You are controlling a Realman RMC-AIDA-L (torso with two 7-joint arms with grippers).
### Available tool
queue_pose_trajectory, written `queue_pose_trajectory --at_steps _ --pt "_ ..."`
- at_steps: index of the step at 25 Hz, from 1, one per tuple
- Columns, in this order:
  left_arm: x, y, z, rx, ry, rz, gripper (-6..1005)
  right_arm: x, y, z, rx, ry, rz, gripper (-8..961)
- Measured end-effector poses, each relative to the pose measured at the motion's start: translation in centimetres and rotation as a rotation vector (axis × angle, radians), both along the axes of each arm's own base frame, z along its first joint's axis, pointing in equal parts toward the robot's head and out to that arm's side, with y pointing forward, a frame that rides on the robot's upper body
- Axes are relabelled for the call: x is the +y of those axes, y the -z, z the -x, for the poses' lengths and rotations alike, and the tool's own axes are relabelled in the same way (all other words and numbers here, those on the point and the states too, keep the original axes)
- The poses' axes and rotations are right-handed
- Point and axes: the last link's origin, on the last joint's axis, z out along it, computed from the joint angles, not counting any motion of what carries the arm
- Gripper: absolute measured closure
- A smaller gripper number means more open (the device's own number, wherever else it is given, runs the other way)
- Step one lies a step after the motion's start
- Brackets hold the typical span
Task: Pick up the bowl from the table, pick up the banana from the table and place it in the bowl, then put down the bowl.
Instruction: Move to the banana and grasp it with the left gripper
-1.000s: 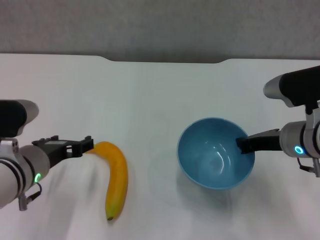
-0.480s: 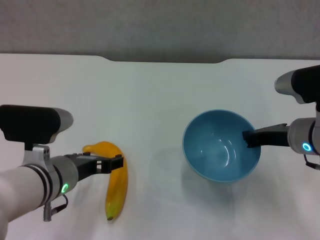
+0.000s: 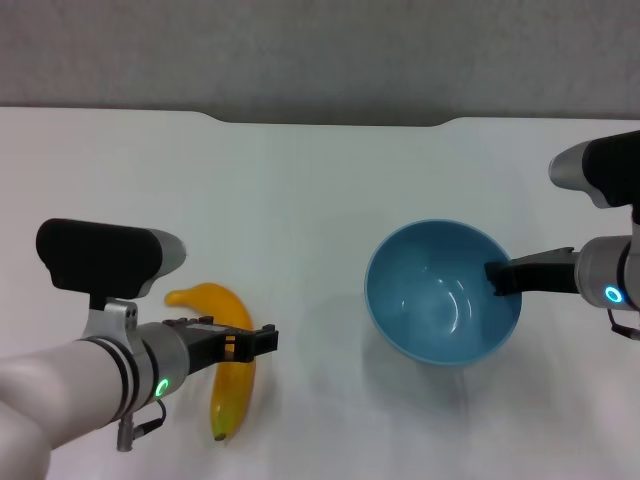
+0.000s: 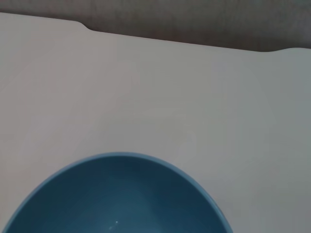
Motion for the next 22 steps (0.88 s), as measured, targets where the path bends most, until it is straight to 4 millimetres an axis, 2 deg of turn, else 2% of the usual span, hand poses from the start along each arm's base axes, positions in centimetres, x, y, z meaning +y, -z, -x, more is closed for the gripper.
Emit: queue_pose_trajectory --at_steps 12,22 --pt "0.5 0.6 1.3 0.014 -0.038 0.012 119 0.0 0.3 0.5 -0.002 -0.015 0.009 919" --pt "0.7 1.3 1.7 0.022 -0.059 0.045 119 0.1 0.1 0.8 0.001 -0.027 0.005 920"
